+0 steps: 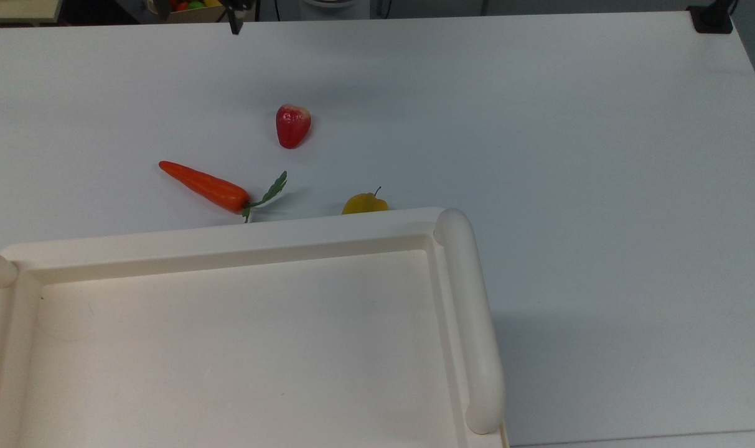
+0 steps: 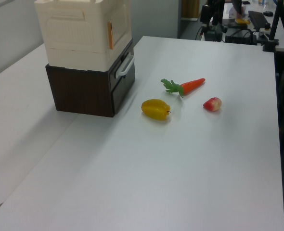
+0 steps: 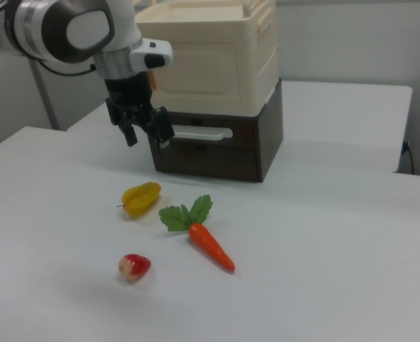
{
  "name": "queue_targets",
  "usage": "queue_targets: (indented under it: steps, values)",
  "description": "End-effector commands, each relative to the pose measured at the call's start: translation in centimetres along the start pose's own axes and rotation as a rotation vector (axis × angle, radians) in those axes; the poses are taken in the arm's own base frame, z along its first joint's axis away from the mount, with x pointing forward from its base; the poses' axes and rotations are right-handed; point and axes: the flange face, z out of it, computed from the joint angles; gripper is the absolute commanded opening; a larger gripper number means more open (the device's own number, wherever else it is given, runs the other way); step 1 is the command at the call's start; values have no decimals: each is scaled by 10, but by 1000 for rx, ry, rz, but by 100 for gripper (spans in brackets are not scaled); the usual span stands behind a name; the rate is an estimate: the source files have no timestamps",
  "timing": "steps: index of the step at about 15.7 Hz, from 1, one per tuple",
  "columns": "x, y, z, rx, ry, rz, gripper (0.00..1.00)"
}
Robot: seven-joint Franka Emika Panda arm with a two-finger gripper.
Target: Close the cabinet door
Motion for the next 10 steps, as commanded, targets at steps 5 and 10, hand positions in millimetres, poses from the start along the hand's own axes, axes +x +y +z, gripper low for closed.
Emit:
queue_targets:
  steps: [5, 10]
  values:
    - [-15, 32, -24, 12, -43, -74, 100]
    - [-15, 51, -32, 11, -26, -63, 100]
